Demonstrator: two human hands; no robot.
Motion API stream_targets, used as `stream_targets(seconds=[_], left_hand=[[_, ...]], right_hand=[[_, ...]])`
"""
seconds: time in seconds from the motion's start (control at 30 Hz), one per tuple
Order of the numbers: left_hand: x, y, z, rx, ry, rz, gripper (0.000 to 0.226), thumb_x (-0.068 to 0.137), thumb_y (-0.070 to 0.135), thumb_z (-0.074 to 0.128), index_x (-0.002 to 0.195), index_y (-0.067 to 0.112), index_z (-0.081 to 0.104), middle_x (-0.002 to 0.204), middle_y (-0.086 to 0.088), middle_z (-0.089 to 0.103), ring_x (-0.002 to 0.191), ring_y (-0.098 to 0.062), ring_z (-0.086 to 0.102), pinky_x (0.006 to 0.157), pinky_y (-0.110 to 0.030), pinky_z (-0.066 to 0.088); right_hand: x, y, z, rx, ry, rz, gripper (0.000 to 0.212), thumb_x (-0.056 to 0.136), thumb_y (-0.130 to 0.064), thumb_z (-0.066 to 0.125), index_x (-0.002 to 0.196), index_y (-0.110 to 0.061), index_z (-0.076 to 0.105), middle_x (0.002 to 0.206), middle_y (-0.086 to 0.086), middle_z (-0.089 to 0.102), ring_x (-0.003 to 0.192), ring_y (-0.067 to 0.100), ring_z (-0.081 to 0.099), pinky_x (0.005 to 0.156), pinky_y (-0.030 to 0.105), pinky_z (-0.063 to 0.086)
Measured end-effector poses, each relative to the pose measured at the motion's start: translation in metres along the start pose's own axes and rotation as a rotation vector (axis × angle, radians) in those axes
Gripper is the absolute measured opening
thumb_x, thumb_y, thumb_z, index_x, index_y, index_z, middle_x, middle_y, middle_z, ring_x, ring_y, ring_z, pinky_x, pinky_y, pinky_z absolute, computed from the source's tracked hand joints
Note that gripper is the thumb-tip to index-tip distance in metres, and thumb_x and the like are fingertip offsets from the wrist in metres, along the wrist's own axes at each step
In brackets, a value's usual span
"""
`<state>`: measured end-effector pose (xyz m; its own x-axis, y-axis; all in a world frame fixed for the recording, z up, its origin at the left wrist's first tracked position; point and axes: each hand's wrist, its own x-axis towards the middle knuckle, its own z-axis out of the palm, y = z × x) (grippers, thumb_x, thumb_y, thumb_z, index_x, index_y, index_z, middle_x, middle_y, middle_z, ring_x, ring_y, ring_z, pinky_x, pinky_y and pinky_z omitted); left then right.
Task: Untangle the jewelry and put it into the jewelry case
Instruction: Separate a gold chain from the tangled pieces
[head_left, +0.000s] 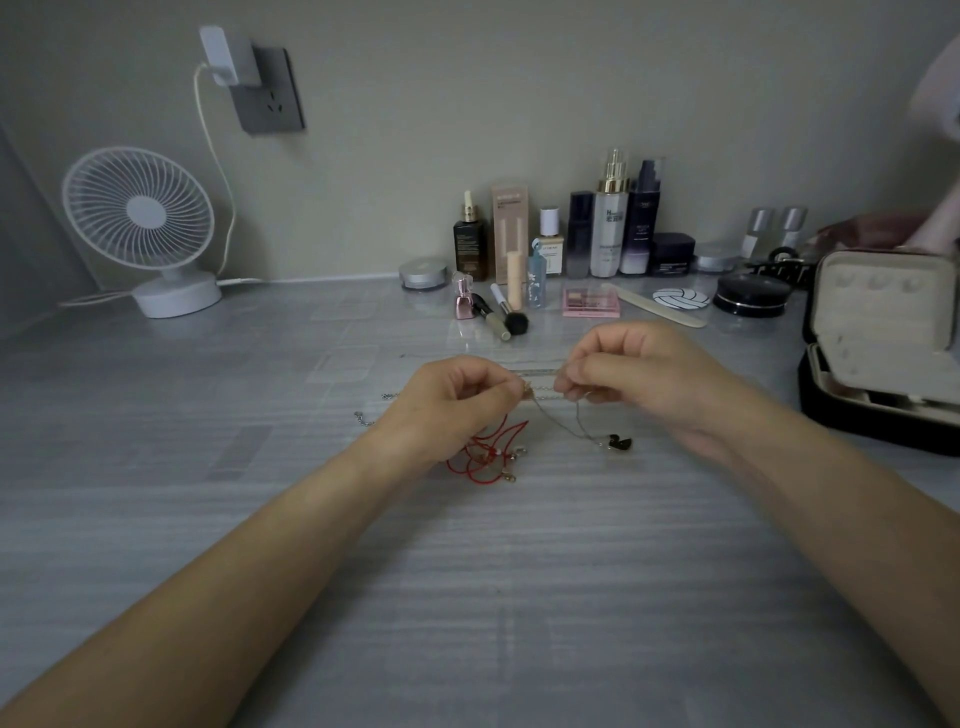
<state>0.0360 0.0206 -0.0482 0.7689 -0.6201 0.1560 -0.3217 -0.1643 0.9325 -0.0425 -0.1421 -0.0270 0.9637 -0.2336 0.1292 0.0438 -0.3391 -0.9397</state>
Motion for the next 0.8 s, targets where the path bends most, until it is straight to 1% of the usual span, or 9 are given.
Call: stream_targets(seconds=[0.07,0.13,0.2,0.27,0.33,0.43,0.6,0.7,0.8], left_hand=[[0.0,0.001,0.0,-0.02,0.007,0.002,0.01,0.087,0.016,0.062,0.079,0.016,0.067,0.051,0.014,0.051,0.052,-0.003,0.042,0.053,-0.014,0.036],[-0.001,0.002,0.001,-0.029,0.016,-0.003,0.01,0.086,0.016,0.062,0.079,0.015,0.069,0.053,0.011,0.055,0.053,-0.005,0.044,0.051,-0.014,0.036],[-0.001,0.002,0.001,-0.042,0.022,-0.016,0.011,0.085,0.017,0.063,0.077,0.017,0.071,0.056,0.01,0.06,0.056,-0.012,0.046,0.055,-0.02,0.038],[-0.001,0.002,0.001,-0.06,0.024,-0.02,0.014,0.084,0.019,0.065,0.072,0.021,0.072,0.06,0.008,0.064,0.062,-0.023,0.046,0.063,-0.03,0.037],[-0.001,0.0,0.001,-0.046,0.022,-0.008,0.018,0.084,0.02,0.065,0.067,0.025,0.071,0.061,0.008,0.064,0.06,-0.016,0.051,0.065,-0.028,0.04],[-0.002,-0.001,0.002,0.016,0.006,0.012,0.018,0.085,0.02,0.064,0.069,0.024,0.069,0.055,0.014,0.063,0.053,0.003,0.054,0.058,-0.013,0.043],[-0.003,0.0,0.003,0.06,0.036,0.002,0.019,0.086,0.019,0.063,0.068,0.022,0.067,0.051,0.014,0.061,0.049,0.004,0.052,0.048,-0.009,0.039],[-0.002,0.0,0.004,0.07,0.067,0.023,0.019,0.087,0.016,0.063,0.068,0.019,0.066,0.057,0.009,0.06,0.049,0.003,0.051,0.047,-0.01,0.038],[0.0,-0.001,0.002,0.091,0.078,0.044,0.022,0.087,0.016,0.061,0.067,0.021,0.064,0.061,0.007,0.061,0.049,0.005,0.052,0.051,-0.01,0.041]], right_hand=[[0.0,-0.001,0.002,0.127,-0.047,0.051,0.022,0.085,0.0,0.051,0.068,-0.011,0.058,0.066,0.002,0.068,0.064,0.012,0.061,0.07,0.025,0.049],[-0.001,-0.002,0.004,0.198,-0.086,0.069,0.023,0.087,0.001,0.047,0.069,-0.009,0.055,0.055,0.001,0.061,0.054,0.014,0.054,0.058,0.024,0.048],[-0.003,-0.001,0.005,0.139,-0.095,0.065,0.019,0.088,-0.001,0.049,0.072,-0.01,0.056,0.047,-0.004,0.047,0.046,0.011,0.039,0.05,0.022,0.037],[-0.004,0.001,0.007,-0.003,-0.096,0.018,0.011,0.086,-0.006,0.057,0.078,-0.013,0.062,0.042,-0.011,0.041,0.042,0.006,0.032,0.046,0.02,0.029],[-0.004,0.001,0.009,-0.125,-0.092,-0.08,0.005,0.083,-0.012,0.066,0.083,-0.017,0.067,0.039,-0.011,0.04,0.038,0.002,0.03,0.042,0.016,0.026],[-0.003,0.005,0.013,-0.271,-0.002,-0.218,0.008,0.079,-0.015,0.071,0.075,-0.022,0.07,0.04,-0.01,0.034,0.038,0.005,0.028,0.042,0.017,0.025],[-0.004,0.005,0.016,-0.494,0.048,-0.271,0.022,0.08,-0.018,0.068,0.064,-0.03,0.059,0.035,-0.012,0.038,0.042,0.006,0.039,0.049,0.013,0.032],[-0.004,0.006,0.017,-0.524,0.02,-0.233,0.024,0.08,-0.015,0.066,0.064,-0.029,0.056,0.036,-0.015,0.041,0.043,0.004,0.042,0.056,0.019,0.04],[-0.003,0.006,0.015,-0.518,0.027,-0.192,0.022,0.079,-0.015,0.066,0.063,-0.028,0.057,0.036,-0.015,0.042,0.043,0.003,0.042,0.054,0.016,0.04]])
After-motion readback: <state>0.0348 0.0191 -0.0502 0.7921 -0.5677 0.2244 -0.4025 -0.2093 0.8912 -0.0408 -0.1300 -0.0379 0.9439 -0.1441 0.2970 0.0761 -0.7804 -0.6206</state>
